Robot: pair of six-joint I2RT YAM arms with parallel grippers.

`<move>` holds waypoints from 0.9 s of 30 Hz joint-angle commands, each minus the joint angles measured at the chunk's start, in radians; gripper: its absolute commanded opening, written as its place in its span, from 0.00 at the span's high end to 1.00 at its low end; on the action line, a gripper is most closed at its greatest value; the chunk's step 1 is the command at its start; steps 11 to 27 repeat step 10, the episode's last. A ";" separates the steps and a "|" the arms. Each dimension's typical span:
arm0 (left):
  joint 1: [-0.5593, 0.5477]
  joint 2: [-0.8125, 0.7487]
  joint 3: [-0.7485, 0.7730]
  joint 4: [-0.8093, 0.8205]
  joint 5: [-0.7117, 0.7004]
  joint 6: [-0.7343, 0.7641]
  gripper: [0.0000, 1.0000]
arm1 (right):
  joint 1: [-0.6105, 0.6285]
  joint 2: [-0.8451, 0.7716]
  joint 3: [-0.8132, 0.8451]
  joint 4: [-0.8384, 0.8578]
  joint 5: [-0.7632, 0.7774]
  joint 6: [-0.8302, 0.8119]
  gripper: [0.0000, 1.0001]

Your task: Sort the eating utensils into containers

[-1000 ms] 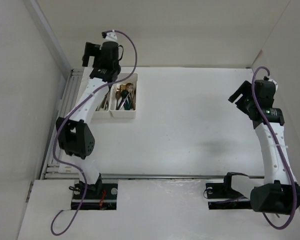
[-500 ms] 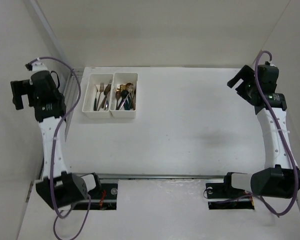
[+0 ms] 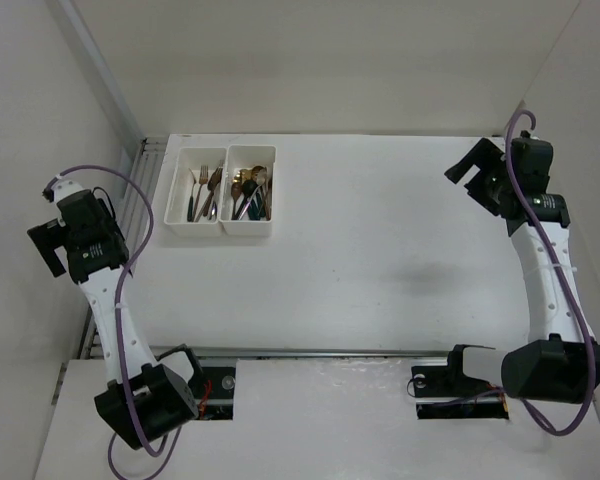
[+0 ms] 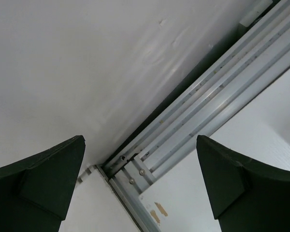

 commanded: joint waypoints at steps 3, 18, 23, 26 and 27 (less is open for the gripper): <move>0.040 0.000 0.057 -0.013 0.069 -0.093 0.00 | 0.006 -0.068 -0.015 0.053 -0.007 0.008 0.04; 0.041 0.000 0.068 -0.023 0.082 -0.093 0.00 | 0.006 -0.088 -0.036 0.085 -0.060 -0.006 0.01; 0.041 0.000 0.068 -0.023 0.082 -0.093 0.00 | 0.006 -0.088 -0.036 0.085 -0.060 -0.006 0.01; 0.041 0.000 0.068 -0.023 0.082 -0.093 0.00 | 0.006 -0.088 -0.036 0.085 -0.060 -0.006 0.01; 0.041 0.000 0.068 -0.023 0.082 -0.093 0.00 | 0.006 -0.088 -0.036 0.085 -0.060 -0.006 0.01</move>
